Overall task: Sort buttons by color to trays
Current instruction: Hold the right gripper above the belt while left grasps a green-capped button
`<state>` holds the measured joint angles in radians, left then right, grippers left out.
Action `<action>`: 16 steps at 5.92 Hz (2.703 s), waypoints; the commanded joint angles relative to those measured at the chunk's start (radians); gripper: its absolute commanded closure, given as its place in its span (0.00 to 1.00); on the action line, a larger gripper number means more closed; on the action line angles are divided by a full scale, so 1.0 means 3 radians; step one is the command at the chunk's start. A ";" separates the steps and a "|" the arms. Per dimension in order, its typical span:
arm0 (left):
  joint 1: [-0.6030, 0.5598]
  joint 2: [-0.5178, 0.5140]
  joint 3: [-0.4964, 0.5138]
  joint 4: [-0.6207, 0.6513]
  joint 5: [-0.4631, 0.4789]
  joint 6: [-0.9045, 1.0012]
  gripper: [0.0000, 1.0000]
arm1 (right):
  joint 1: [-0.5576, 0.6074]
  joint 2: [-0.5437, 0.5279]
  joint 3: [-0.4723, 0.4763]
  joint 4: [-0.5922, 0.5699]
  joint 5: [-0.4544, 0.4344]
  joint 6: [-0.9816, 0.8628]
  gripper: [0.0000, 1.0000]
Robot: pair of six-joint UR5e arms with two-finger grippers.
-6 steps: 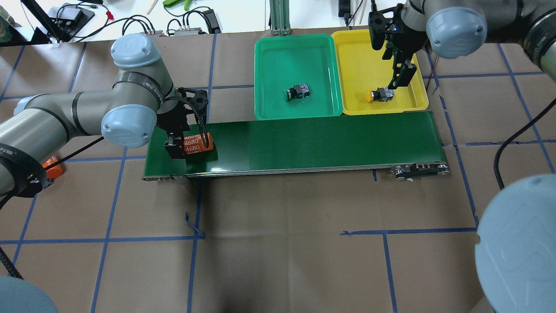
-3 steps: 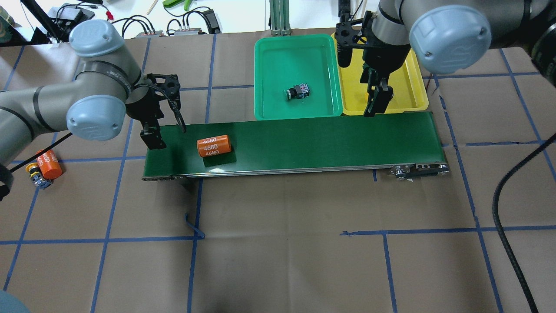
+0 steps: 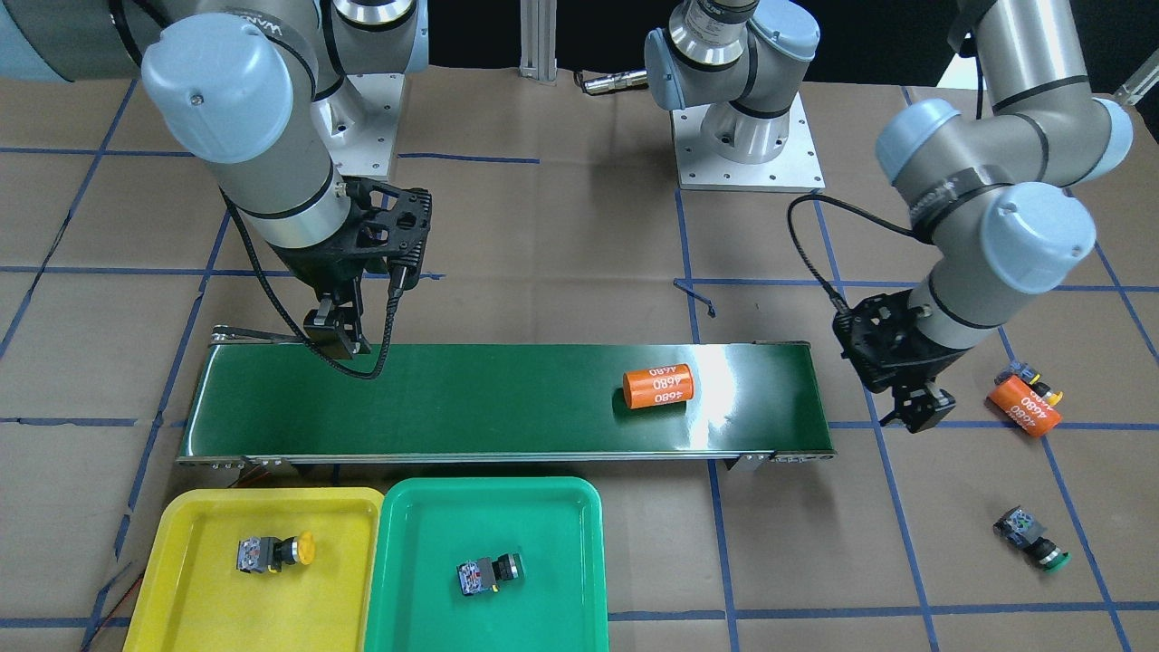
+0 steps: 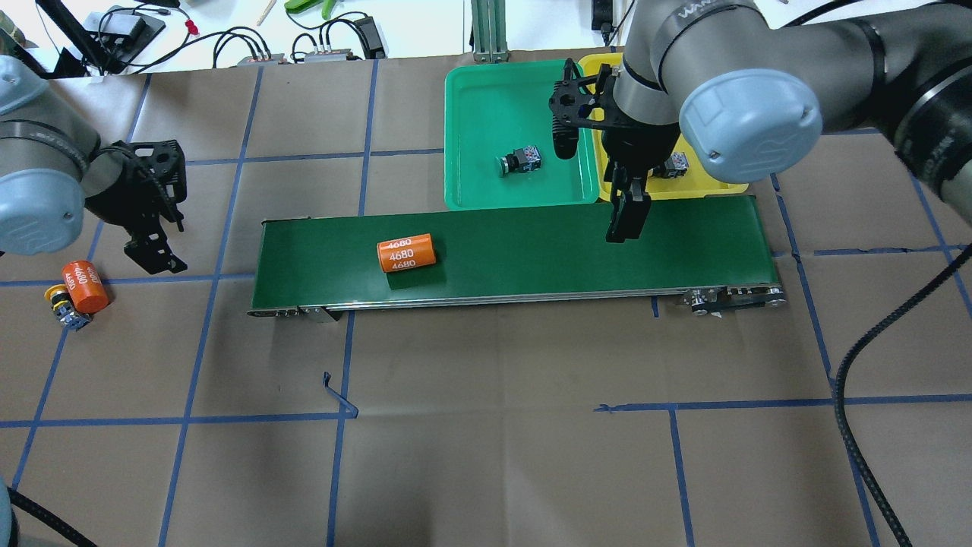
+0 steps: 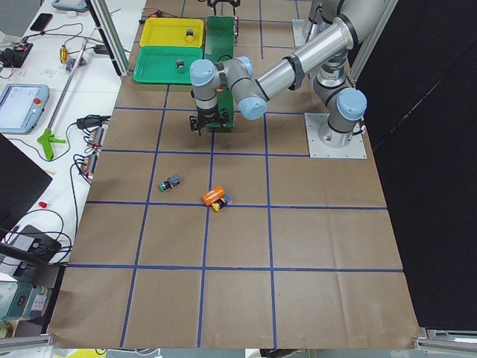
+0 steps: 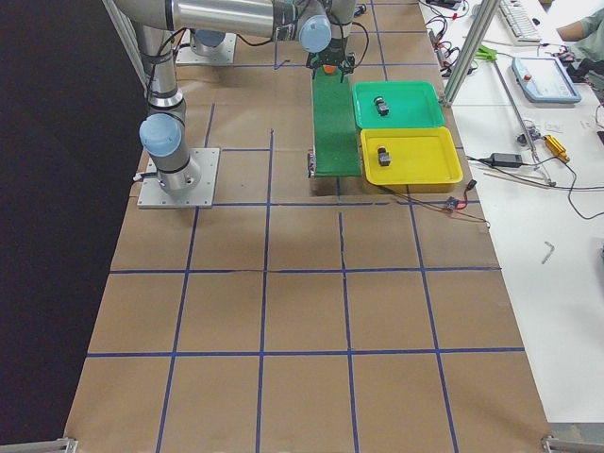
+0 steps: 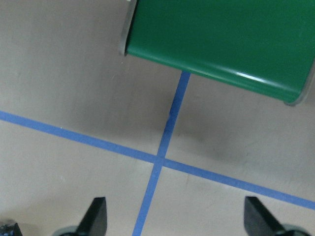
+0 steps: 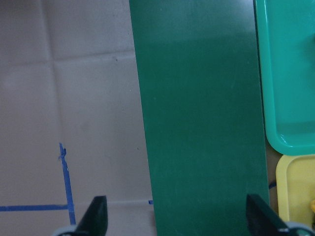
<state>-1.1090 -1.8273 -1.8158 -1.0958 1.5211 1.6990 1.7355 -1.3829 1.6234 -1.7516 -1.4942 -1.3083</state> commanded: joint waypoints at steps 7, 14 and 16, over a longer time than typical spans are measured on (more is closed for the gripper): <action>0.0210 -0.0969 0.0906 0.0748 0.0303 -0.4004 0.02 | 0.0085 -0.0339 0.0045 0.0066 -0.0118 -0.0444 0.00; 0.0143 -0.1543 0.1185 0.1090 0.0345 -0.4656 0.09 | -0.0053 -0.0304 0.0080 0.0051 0.0047 -0.0589 0.00; 0.0148 -0.1564 0.1159 0.1224 0.0350 -0.4641 0.60 | -0.0058 -0.0304 0.0090 0.0050 0.0046 -0.0578 0.00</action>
<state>-1.0658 -2.2928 -1.4660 -0.7386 1.6243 0.3032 1.7191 -1.4742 1.6498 -1.7363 -1.4792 -1.4830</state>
